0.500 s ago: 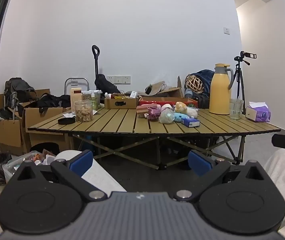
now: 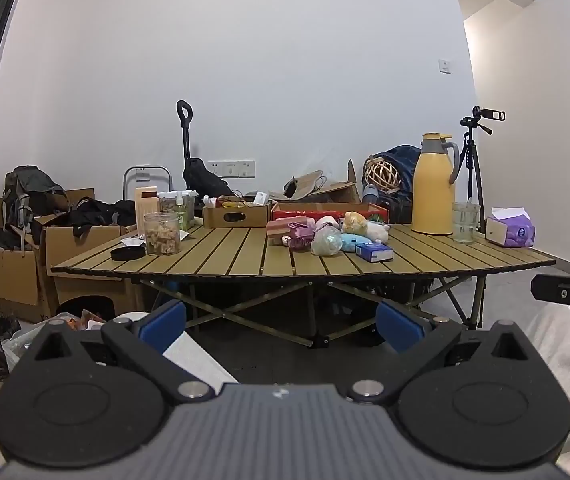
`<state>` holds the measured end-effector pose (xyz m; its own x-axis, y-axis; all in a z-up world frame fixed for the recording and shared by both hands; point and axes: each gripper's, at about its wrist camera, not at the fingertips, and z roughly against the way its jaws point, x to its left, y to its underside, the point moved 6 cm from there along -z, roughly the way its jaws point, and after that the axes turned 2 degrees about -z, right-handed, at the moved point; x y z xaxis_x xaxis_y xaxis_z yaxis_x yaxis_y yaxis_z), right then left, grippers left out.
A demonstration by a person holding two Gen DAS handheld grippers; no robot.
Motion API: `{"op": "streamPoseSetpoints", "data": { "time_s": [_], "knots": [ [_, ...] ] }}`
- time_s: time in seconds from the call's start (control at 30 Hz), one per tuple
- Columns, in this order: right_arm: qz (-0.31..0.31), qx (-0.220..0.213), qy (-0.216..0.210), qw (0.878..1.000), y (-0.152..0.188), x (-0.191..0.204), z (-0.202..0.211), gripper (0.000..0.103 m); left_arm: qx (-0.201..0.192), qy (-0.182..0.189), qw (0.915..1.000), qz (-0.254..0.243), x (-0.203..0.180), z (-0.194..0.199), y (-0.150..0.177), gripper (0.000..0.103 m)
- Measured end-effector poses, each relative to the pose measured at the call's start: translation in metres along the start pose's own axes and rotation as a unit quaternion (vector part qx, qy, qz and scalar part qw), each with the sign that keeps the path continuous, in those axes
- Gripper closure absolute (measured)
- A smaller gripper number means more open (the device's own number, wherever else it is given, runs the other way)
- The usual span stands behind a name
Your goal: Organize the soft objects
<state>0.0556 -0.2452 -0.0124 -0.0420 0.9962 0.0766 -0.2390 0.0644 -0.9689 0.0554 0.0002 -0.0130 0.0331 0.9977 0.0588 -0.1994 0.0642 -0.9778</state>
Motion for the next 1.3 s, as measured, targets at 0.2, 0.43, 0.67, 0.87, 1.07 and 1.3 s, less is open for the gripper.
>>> {"op": "streamPoseSetpoints", "data": {
  "time_s": [0.2, 0.43, 0.67, 0.87, 1.07, 1.3],
  "knots": [
    [0.003, 0.001, -0.01, 1.0, -0.0001, -0.0009, -0.0047, 0.0, -0.007, -0.001, 1.0, -0.004, -0.0021, 0.0014, -0.0001, 0.0],
    [0.0, 0.007, -0.012, 1.0, 0.0013, -0.004, -0.0082, 0.0, -0.009, 0.002, 0.9999, -0.006, -0.0028, 0.0023, 0.0006, 0.0],
    [-0.001, 0.009, -0.012, 1.0, 0.0021, -0.0048, -0.0092, 0.0, -0.012, 0.004, 0.9999, -0.008, -0.0041, 0.0038, 0.0007, 0.0],
    [-0.002, 0.009, -0.013, 1.0, 0.0021, -0.0051, -0.0093, 0.0, -0.011, 0.004, 0.9999, -0.008, -0.0042, 0.0038, 0.0001, 0.0],
    [0.0, 0.014, -0.017, 1.0, 0.0033, -0.0043, -0.0121, 0.0, -0.011, 0.004, 0.9999, -0.008, -0.0044, 0.0038, -0.0003, 0.0],
    [0.0, 0.016, -0.018, 1.0, 0.0031, -0.0033, -0.0129, 0.0, -0.011, 0.005, 0.9999, -0.008, -0.0044, 0.0032, -0.0013, 0.0]
  ]
}}
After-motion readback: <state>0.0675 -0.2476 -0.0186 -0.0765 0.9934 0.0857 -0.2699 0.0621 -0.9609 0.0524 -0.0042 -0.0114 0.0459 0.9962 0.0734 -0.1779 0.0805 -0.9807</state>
